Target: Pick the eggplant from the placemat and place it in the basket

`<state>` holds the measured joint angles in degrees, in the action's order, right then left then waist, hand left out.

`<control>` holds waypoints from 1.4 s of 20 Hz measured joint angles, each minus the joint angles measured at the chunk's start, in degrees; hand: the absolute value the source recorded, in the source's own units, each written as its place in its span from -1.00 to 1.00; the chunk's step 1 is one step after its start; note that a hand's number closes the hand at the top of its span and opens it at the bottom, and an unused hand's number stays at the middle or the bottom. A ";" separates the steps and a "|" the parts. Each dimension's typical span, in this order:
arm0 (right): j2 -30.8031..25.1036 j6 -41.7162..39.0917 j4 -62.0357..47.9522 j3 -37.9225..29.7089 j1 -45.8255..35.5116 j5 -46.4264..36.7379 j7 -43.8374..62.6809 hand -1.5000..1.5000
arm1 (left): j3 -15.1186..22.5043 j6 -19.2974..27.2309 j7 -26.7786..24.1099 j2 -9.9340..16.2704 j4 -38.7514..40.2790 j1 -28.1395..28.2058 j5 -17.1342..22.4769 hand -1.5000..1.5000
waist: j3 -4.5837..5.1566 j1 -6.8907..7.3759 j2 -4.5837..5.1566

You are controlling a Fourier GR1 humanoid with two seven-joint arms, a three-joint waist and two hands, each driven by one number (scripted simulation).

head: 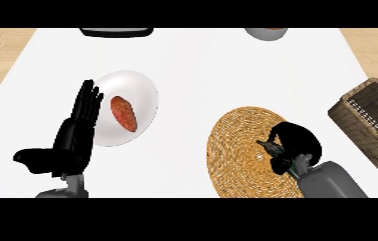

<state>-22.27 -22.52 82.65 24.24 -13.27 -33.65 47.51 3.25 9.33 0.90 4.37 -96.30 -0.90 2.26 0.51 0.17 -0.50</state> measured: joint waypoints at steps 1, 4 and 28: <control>0.40 0.16 -0.10 0.34 0.30 -1.01 -0.12 1.00 | -0.24 -0.21 0.42 0.22 -0.35 -0.11 0.13 0.00 | 0.09 -0.05 -0.05; 0.49 -0.84 -1.05 0.14 -0.46 -2.99 -1.99 1.00 | -0.81 -0.78 -0.19 0.36 0.42 -0.18 0.21 0.00 | 0.09 -0.07 -0.04; -36.32 40.17 46.05 11.27 43.31 -2.30 -59.01 1.00 | -3.57 -0.40 -1.36 1.10 -1.37 4.45 1.21 0.00 | -0.64 -4.92 -0.48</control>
<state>-58.59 17.65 128.71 35.51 30.04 -35.95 -11.50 -0.32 8.93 -0.45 5.47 -97.67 3.56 3.47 -0.13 -4.75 -0.97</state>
